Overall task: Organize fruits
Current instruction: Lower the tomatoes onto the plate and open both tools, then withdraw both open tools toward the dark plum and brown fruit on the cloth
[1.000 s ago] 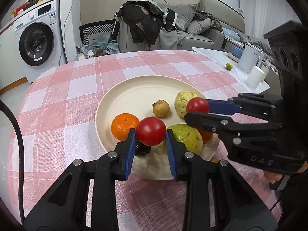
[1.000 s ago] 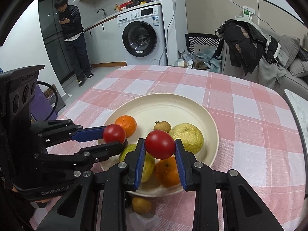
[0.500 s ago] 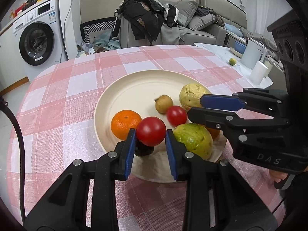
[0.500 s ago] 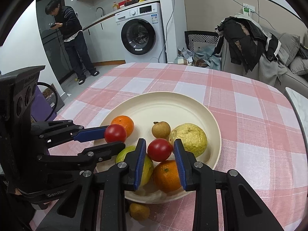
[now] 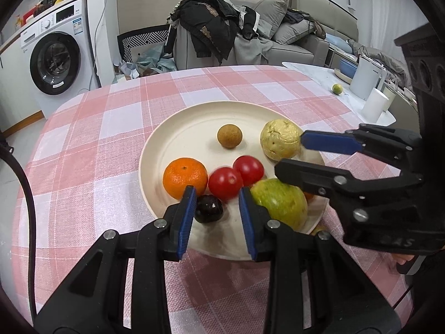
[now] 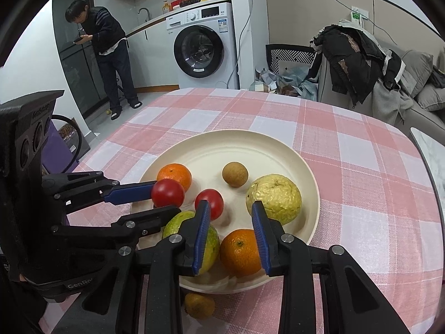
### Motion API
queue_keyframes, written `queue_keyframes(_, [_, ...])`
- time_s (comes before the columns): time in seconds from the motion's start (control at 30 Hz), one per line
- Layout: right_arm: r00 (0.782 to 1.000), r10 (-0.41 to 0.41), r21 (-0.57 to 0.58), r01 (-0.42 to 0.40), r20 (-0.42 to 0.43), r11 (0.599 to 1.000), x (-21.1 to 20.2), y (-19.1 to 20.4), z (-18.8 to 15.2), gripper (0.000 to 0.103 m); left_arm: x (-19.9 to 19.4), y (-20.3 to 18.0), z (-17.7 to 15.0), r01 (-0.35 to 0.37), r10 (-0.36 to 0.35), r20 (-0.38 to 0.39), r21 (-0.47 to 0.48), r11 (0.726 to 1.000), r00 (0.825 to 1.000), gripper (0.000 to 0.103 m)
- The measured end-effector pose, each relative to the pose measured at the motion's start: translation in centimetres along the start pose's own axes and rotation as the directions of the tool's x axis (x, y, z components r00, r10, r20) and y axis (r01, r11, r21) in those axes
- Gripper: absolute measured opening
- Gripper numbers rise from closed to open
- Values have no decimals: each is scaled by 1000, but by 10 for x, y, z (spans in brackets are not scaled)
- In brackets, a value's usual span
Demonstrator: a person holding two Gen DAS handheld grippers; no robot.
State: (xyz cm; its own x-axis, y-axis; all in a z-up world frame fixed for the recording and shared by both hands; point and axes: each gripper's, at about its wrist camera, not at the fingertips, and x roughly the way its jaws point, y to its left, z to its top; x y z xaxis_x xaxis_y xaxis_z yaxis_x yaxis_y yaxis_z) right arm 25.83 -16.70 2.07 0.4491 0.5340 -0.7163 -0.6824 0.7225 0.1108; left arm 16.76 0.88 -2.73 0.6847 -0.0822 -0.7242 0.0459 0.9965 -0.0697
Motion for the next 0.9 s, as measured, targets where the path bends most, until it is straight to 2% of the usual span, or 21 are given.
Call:
queue_keyframes(0.1, [1000, 2, -5, -2, 21, 1000, -6, 1, -2, 51, -5, -2, -2, -27, 27, 7, 10, 1000, 1000, 38])
queue_keyframes(0.17, [999, 2, -8, -1, 35, 1000, -12, 1, -3, 55, -9, -3, -4, -34, 34, 16, 13, 999, 999, 45])
queue_keyframes(0.3, [998, -2, -15, 3, 69, 1000, -25, 1, -8, 77, -16, -2, -8, -52, 52, 28, 9, 999, 998, 62])
queue_keyframes(0.37, [996, -1, -13, 3, 89, 1000, -32, 0, -10, 84, -22, -2, -11, -48, 48, 33, 2, 999, 998, 75])
queue_keyframes(0.43, [995, -12, -9, 13, 97, 1000, -38, -1, -12, 91, -29, -3, -14, -51, 51, 41, 2, 999, 998, 82])
queue_keyframes(0.47, [995, -15, -7, 15, 101, 1000, -40, -2, -12, 92, -33, -3, -16, -55, 55, 47, 2, 999, 997, 82])
queue_keyframes(0.53, [994, -18, 2, 17, 107, 1000, -46, -5, -14, 101, -40, -4, -20, -61, 61, 50, 1, 998, 997, 83])
queue_keyframes(0.6, [993, -17, 10, 16, 117, 1000, -51, -7, -17, 102, -48, -4, -24, -62, 62, 59, 0, 998, 996, 88])
queue_keyframes(0.7, [991, -11, 22, 8, 131, 1000, -59, -11, -22, 103, -61, -5, -30, -70, 70, 74, -2, 998, 995, 102])
queue_keyframes(0.9, [993, -27, 46, 22, 119, 999, -69, -17, -35, 103, -78, -6, -41, -54, 53, 78, -2, 999, 995, 102])
